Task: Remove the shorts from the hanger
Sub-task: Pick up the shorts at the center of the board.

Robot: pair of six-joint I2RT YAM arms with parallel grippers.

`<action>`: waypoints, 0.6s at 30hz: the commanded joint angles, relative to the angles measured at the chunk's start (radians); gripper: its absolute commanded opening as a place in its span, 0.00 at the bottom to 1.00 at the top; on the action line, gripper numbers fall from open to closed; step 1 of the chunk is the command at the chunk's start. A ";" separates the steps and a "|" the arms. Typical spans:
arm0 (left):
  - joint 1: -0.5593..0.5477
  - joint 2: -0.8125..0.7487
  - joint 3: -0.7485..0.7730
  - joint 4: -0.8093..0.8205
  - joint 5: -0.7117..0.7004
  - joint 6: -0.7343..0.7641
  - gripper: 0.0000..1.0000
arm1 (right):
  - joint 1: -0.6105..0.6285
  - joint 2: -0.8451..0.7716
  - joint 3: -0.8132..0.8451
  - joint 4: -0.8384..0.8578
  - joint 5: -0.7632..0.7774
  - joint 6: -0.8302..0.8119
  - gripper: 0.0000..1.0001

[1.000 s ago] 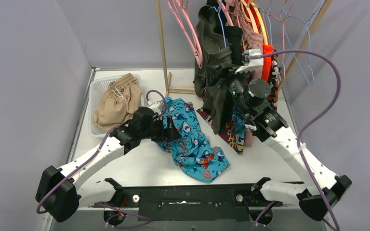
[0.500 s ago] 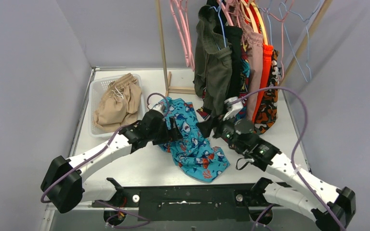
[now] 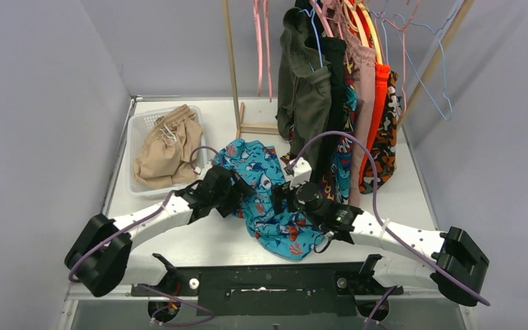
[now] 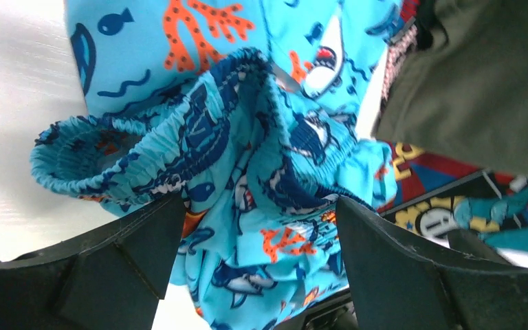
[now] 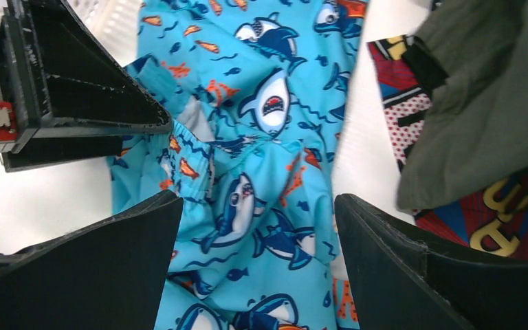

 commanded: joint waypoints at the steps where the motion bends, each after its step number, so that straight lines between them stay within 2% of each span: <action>1: 0.016 0.109 0.137 0.011 -0.067 -0.115 0.81 | 0.001 -0.068 -0.058 0.119 0.153 0.053 0.84; 6: -0.003 0.269 0.348 -0.260 -0.218 -0.067 0.81 | 0.011 -0.228 -0.183 0.168 0.190 0.154 0.84; 9: -0.026 0.397 0.432 -0.352 -0.254 -0.023 0.81 | 0.014 -0.317 -0.239 0.182 0.209 0.165 0.84; 14: -0.113 0.593 0.480 -0.344 -0.255 0.158 0.81 | 0.021 -0.392 -0.226 0.096 0.242 0.133 0.84; 16: -0.150 0.619 0.453 -0.317 -0.259 0.225 0.81 | 0.022 -0.398 -0.200 0.044 0.248 0.126 0.84; 18: -0.175 0.621 0.398 -0.263 -0.248 0.269 0.76 | 0.024 -0.395 -0.178 0.005 0.251 0.119 0.84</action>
